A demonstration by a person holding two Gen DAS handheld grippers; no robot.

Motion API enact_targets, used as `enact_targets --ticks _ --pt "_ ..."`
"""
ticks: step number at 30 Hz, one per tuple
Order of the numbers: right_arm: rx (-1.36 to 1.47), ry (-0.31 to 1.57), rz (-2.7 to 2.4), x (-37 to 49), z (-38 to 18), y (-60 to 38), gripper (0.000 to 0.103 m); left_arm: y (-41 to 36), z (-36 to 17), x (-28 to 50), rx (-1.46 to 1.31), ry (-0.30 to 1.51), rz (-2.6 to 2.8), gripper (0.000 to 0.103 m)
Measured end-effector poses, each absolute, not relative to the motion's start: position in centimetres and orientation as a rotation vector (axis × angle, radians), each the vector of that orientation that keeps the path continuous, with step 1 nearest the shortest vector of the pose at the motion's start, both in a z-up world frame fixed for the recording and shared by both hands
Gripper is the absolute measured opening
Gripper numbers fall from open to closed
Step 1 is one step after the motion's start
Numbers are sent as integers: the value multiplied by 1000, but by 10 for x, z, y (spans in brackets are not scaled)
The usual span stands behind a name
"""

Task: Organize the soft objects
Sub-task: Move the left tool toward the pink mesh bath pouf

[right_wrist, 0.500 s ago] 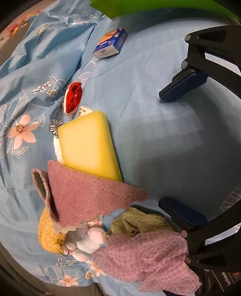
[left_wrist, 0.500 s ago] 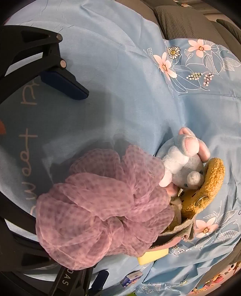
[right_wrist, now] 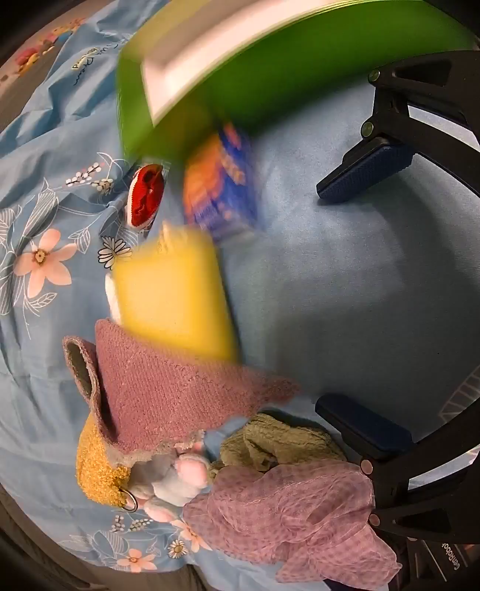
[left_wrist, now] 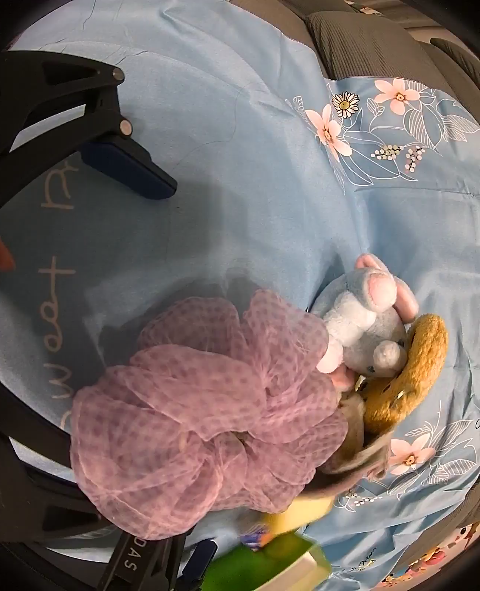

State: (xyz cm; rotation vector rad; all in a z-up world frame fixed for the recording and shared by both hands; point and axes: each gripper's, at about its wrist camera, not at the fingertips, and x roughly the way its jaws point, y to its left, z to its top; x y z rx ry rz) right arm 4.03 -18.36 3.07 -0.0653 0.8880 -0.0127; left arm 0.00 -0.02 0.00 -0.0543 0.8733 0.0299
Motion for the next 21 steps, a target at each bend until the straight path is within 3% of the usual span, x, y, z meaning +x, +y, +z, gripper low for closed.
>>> enact_targets --ticks 21 --pt "-64 887 -15 40 31 -184 103 4 4 4 -56 902 17 102"
